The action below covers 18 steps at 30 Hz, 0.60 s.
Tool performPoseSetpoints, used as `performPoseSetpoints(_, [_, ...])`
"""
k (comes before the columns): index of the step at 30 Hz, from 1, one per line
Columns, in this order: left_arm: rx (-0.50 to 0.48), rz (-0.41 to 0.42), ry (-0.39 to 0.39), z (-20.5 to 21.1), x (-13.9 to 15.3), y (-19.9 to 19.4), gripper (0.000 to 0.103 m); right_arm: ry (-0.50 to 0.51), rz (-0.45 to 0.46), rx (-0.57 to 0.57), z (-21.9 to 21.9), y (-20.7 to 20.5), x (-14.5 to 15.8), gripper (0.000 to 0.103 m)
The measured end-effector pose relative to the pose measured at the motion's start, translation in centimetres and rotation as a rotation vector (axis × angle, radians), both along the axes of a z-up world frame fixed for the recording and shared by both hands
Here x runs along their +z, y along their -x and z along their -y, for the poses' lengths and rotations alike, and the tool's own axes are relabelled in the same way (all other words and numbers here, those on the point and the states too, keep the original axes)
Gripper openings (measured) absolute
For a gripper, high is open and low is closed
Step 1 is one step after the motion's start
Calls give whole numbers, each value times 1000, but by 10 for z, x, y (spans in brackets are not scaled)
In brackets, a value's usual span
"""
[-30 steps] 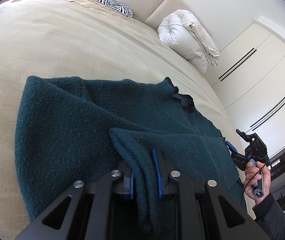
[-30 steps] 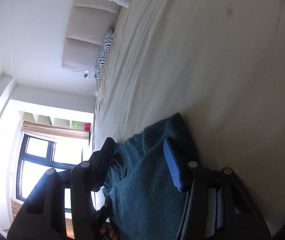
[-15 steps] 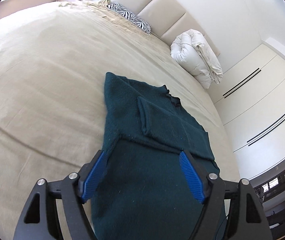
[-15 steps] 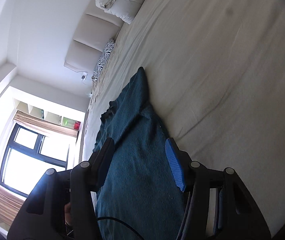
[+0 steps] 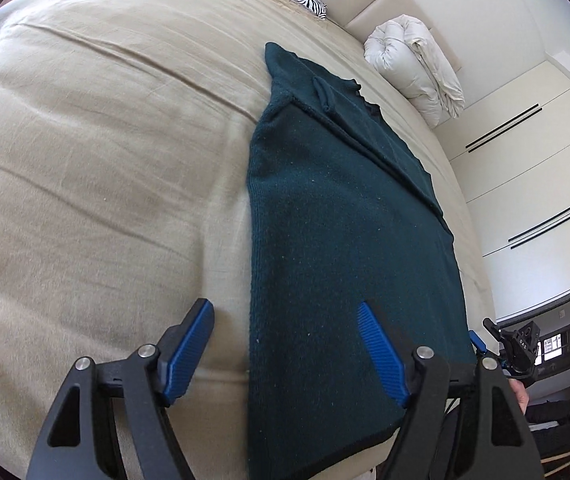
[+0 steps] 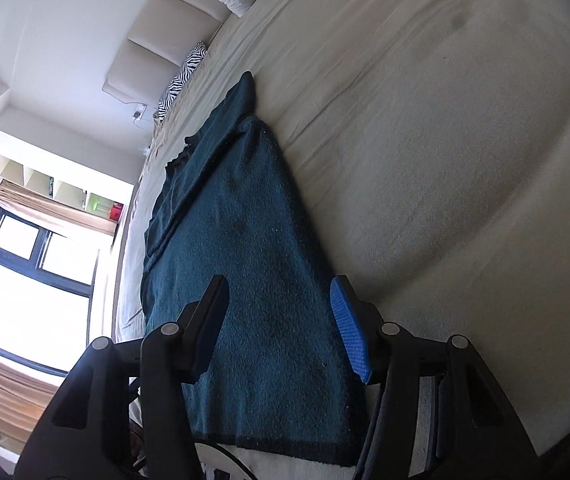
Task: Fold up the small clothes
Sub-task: 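Grasp the sweater hem with the left gripper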
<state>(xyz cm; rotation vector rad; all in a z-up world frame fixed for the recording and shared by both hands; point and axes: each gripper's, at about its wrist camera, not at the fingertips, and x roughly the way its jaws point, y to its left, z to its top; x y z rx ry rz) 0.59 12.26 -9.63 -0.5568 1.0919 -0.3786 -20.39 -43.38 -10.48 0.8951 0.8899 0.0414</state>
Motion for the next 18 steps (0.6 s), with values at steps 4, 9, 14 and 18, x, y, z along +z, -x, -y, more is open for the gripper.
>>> performPoseSetpoints(4, [-49, -29, -20, 6, -3, 16, 71, 6, -17, 27, -3, 12, 1, 53])
performPoseSetpoints(9, [-79, -83, 10, 5, -8, 33, 61, 12, -39, 46, -5, 18, 4, 53])
performPoseSetpoints(14, [-96, -129, 24, 6, -13, 42, 51, 24, -65, 70, -7, 23, 8, 53])
performPoseSetpoints(18, [-116, -149, 12, 12, -11, 43, 48, 21, -84, 69, -4, 28, 10, 52])
